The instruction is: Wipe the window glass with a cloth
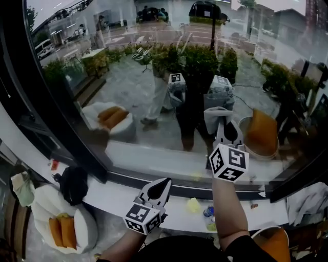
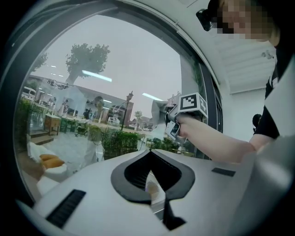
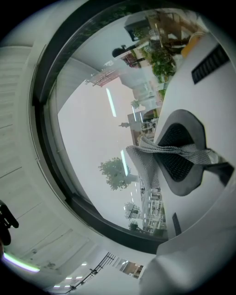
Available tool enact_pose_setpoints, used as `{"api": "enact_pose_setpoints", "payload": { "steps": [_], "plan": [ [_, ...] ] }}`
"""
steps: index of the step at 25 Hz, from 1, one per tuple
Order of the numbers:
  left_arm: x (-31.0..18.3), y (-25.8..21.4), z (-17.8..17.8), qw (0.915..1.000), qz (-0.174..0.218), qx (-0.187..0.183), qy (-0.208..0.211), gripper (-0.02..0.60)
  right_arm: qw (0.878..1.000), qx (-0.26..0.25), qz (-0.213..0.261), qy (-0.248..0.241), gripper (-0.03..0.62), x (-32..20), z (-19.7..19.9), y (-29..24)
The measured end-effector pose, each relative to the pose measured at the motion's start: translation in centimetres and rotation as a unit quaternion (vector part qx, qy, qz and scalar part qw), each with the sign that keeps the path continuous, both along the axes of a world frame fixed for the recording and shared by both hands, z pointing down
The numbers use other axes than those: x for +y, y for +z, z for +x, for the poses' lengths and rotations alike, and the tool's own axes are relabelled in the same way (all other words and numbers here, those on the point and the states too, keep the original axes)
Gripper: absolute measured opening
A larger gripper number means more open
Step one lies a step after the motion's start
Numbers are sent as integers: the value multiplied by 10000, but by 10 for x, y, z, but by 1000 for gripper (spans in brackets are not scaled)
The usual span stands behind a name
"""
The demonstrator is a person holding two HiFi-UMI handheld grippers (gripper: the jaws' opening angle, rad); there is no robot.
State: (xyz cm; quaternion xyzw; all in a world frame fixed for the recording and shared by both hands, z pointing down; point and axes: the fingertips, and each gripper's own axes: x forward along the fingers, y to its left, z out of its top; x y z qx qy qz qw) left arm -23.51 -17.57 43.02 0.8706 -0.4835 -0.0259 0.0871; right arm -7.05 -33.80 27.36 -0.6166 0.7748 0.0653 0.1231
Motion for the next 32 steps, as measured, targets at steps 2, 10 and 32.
{"api": "enact_pose_setpoints", "payload": {
  "steps": [2,10,32],
  "plan": [
    [3,3,-13,9999,-24,5,-103,8,10000,5,-16,-97,35,-2,-17,3],
    [14,21,-86,9987,-96,72,-497,8,9983,143,-123,-554,37,-10,-116,22],
    [15,29,-126,9977,-161,88,-647,8,9943,261,-264,-995,35,-14,-182,38]
  ]
}}
